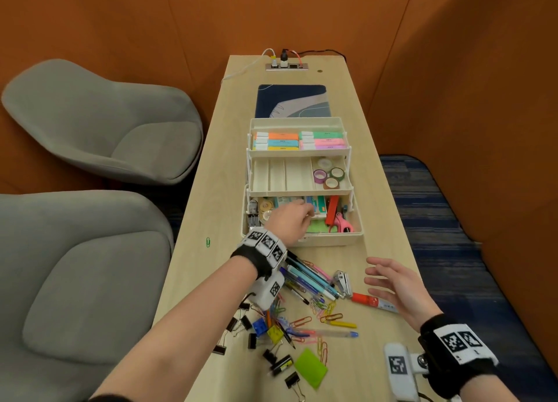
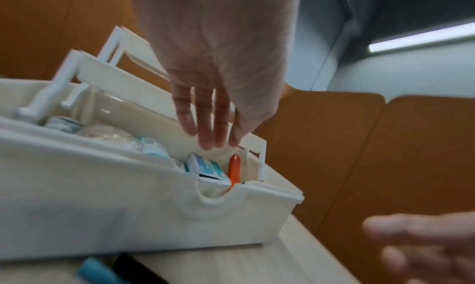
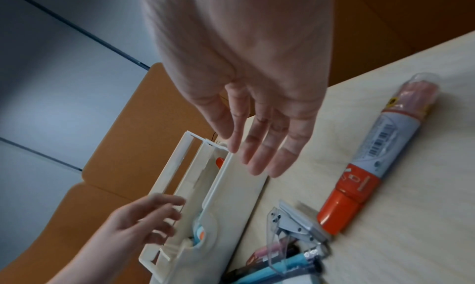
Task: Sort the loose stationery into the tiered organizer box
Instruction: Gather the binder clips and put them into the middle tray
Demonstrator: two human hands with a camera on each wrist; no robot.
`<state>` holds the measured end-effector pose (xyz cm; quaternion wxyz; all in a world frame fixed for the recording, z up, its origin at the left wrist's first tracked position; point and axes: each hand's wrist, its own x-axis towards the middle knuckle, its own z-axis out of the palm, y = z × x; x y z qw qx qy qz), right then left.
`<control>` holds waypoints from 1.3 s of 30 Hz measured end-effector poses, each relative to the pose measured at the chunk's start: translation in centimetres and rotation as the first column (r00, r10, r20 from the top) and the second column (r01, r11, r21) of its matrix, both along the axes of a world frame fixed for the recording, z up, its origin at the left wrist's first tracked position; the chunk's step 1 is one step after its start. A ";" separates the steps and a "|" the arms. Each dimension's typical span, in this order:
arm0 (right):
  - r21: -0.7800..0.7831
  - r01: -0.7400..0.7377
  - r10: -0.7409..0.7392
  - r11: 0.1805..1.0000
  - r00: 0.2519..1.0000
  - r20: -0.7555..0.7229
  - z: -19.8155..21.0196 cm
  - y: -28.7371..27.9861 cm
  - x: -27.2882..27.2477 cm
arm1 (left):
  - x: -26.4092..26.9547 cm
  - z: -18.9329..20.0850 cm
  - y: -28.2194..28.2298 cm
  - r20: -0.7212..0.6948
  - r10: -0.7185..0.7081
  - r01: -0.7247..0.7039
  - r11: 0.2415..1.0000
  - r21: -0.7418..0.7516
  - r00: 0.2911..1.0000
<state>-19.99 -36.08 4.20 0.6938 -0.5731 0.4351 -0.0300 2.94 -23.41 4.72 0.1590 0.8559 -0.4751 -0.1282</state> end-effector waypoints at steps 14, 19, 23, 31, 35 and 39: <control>-0.647 -0.653 0.431 0.395 0.753 -0.497 -5.0 2.8 2.9 | -6.1 -4.3 16.5 -0.135 0.451 -0.467 0.875 -0.128 0.882; -0.679 -0.643 0.398 0.354 0.760 -0.513 -5.7 3.2 4.0 | -6.9 -5.4 17.9 -0.151 0.492 -0.507 0.859 -0.078 0.857; -0.679 -0.649 0.373 0.343 0.757 -0.536 -6.1 3.2 4.0 | -6.7 -5.7 18.2 -0.157 0.493 -0.505 0.862 -0.044 0.856; -0.620 -0.722 0.370 0.308 0.691 -0.620 -6.3 3.6 4.4 | -5.8 -5.3 16.8 -0.147 0.450 -0.460 0.887 -0.038 0.881; -0.620 -0.649 0.331 0.440 0.760 -0.560 -6.2 3.4 4.7 | -5.6 -5.0 16.5 -0.161 0.452 -0.463 0.886 -0.037 0.877; -0.619 -0.441 0.234 0.651 0.891 -0.389 -6.0 2.5 4.3 | -5.4 -5.1 17.2 -0.156 0.473 -0.479 0.878 -0.003 0.867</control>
